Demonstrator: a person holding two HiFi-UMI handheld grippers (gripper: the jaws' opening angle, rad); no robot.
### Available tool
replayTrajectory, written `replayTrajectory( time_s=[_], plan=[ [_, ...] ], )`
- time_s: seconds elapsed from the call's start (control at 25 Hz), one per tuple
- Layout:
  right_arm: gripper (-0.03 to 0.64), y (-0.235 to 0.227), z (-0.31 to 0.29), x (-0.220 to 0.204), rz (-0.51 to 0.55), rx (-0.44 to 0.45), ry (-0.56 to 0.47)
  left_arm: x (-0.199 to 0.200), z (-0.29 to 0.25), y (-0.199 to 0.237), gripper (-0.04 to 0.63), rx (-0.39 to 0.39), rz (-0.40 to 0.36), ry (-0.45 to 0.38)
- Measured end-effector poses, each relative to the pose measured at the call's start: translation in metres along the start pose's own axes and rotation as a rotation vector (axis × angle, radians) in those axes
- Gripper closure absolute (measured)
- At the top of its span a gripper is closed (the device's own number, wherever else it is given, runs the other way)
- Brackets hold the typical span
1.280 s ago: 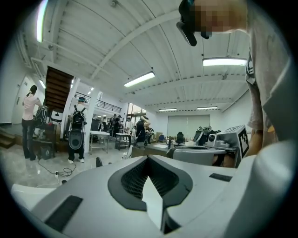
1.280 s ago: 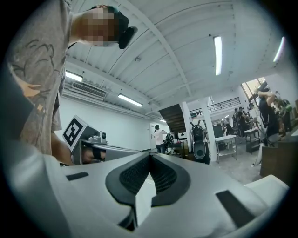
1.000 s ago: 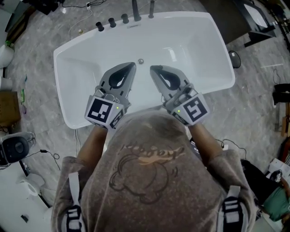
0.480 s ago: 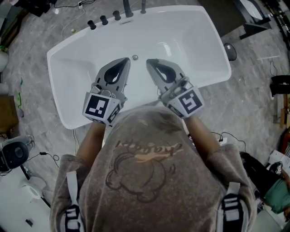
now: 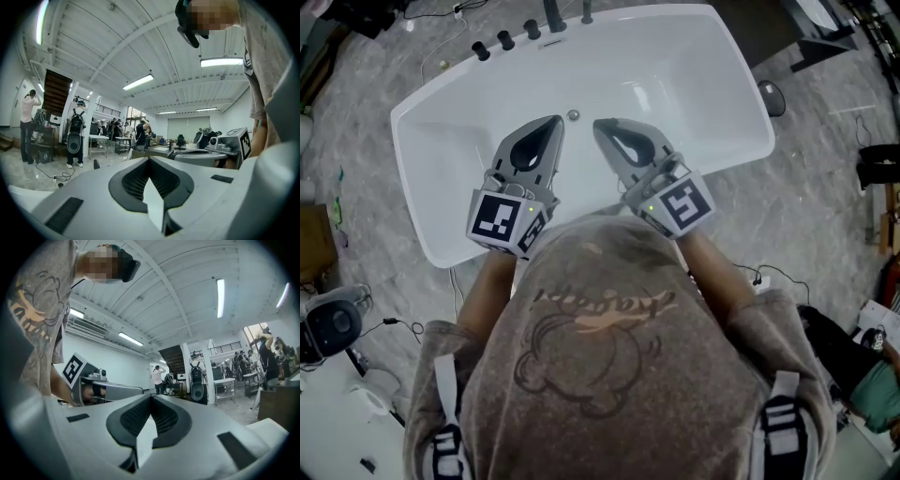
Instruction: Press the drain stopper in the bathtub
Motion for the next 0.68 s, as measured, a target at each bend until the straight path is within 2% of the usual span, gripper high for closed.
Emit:
replayTrajectory(
  time_s=[0.68],
  plan=[
    [0.617, -0.006, -0.0023, 0.0013, 0.065, 0.097, 0.048, -0.0046, -0.0016, 0.0034, 0.594, 0.0, -0.006, 0.032]
  ],
)
Point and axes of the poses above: the fingertips, and each gripper's own axes: z backward along the fingers, y to its left, x out of its top, the point moved 7 cm from there along z, backward along the fingers, and after that the axes turned 1 degree about z, right-handed, at the moved point
